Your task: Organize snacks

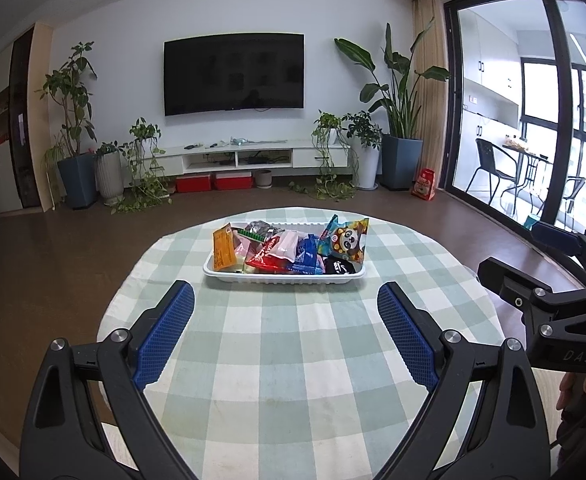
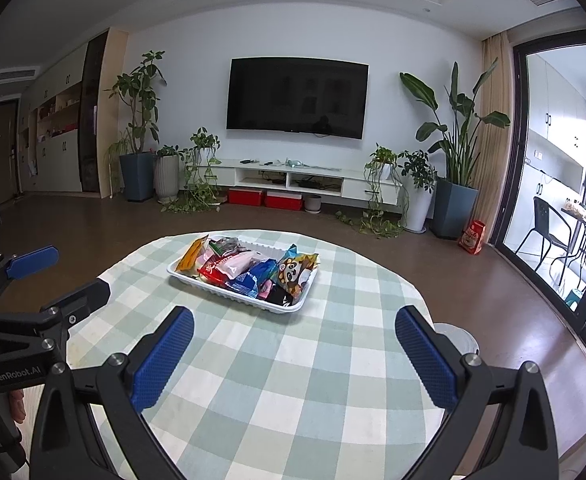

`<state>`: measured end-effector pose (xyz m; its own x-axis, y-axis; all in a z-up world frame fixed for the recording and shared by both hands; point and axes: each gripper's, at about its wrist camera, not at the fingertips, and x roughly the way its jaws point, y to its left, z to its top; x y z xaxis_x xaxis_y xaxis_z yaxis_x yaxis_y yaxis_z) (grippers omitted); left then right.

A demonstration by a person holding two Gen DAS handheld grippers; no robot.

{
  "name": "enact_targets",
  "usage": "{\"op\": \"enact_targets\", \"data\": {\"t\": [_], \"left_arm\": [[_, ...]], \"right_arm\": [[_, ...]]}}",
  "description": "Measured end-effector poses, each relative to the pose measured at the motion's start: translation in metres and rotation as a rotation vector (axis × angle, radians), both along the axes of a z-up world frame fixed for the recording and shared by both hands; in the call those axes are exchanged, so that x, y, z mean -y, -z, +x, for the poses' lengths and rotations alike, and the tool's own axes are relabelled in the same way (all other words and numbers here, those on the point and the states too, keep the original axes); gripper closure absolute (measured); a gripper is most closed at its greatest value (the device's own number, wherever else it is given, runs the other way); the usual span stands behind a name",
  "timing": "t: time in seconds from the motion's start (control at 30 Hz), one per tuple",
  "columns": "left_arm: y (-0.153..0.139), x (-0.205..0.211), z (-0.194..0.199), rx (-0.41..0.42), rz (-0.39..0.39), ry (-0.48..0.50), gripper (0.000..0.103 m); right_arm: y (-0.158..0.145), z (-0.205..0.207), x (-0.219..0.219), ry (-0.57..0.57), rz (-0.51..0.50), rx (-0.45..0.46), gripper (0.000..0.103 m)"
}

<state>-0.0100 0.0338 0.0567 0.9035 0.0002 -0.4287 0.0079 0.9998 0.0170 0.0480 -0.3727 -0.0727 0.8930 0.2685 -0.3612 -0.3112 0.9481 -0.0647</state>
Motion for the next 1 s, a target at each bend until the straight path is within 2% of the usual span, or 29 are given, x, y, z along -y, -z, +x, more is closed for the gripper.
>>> {"op": "enact_targets", "data": {"t": [0.23, 0.5, 0.57, 0.7, 0.9, 1.0], "left_arm": [[-0.002, 0.011, -0.011, -0.006, 0.005, -0.031, 0.01], [-0.01, 0.032, -0.021, 0.061, 0.12, -0.057, 0.01], [-0.011, 0.036, -0.023, 0.051, 0.103, -0.044, 0.003], [-0.009, 0.03, -0.022, 0.02, 0.033, -0.034, 0.003], [-0.007, 0.017, -0.019, -0.006, -0.005, -0.045, 0.003], [-0.007, 0.022, -0.021, -0.012, 0.012, -0.068, 0.003]], "right_arm": [[-0.001, 0.002, 0.001, -0.01, -0.003, -0.023, 0.0], [-0.005, 0.012, 0.001, -0.025, -0.009, -0.038, 0.0], [-0.004, 0.012, 0.0, -0.027, -0.009, -0.041, 0.0], [-0.006, 0.015, -0.001, -0.029, -0.009, -0.041, 0.0], [-0.006, 0.015, -0.001, -0.029, -0.009, -0.044, 0.0], [-0.006, 0.015, -0.001, -0.031, -0.011, -0.045, 0.0]]}}
